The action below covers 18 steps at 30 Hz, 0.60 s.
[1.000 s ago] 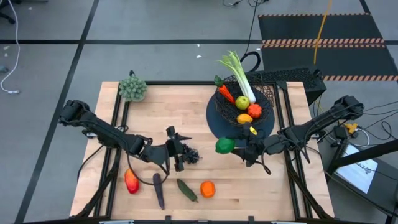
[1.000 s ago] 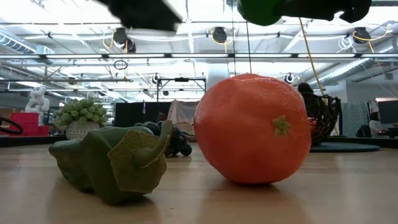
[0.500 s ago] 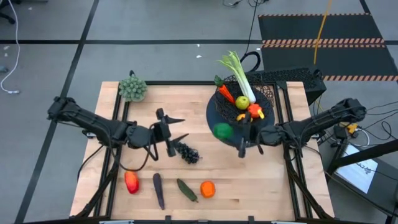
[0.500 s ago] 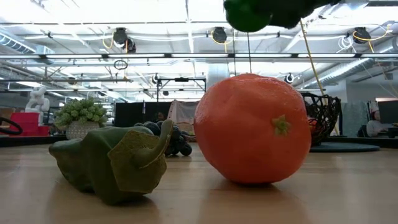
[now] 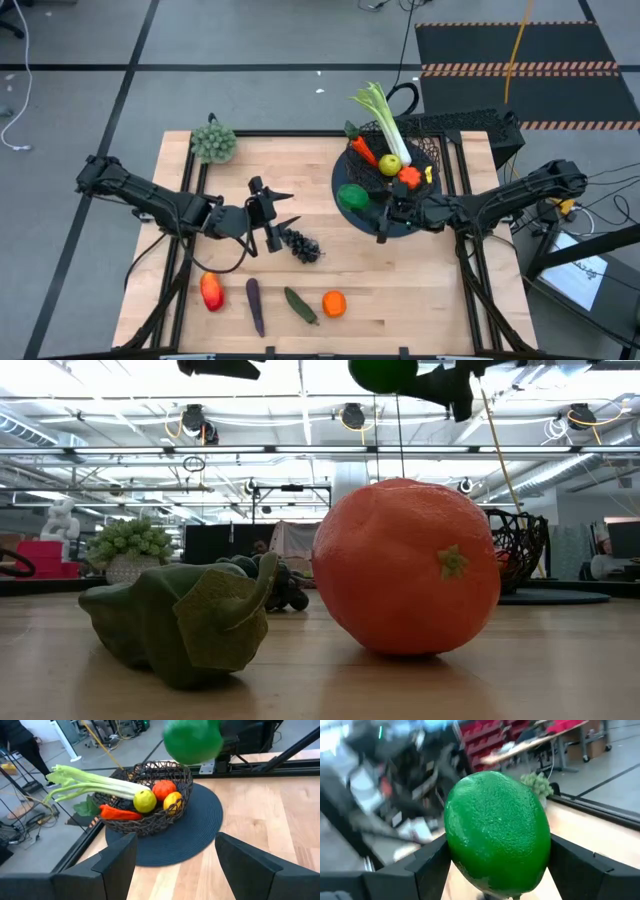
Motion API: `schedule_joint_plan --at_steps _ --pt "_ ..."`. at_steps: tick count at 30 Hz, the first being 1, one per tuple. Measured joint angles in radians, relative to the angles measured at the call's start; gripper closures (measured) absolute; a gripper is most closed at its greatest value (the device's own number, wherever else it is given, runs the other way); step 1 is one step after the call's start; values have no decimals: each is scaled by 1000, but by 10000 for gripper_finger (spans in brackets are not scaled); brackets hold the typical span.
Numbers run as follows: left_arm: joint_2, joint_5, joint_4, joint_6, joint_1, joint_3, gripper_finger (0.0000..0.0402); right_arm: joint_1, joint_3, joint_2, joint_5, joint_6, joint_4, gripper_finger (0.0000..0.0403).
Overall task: Build produce basket
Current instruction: Put the green lime into the black wire basket
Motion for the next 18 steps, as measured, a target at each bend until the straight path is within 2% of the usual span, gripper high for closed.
schedule_joint_plan --at_steps 4,9,13,18 --pt "0 0 -2 0 0 0 135 0 -55 32 31 88 212 115" --pt "0 0 -19 0 0 0 135 -15 -129 59 31 114 415 115" --pt "0 -1 -25 0 0 0 135 -40 -170 60 32 96 459 115" --pt "0 -2 -25 7 0 0 135 -46 -190 60 32 -24 458 115"
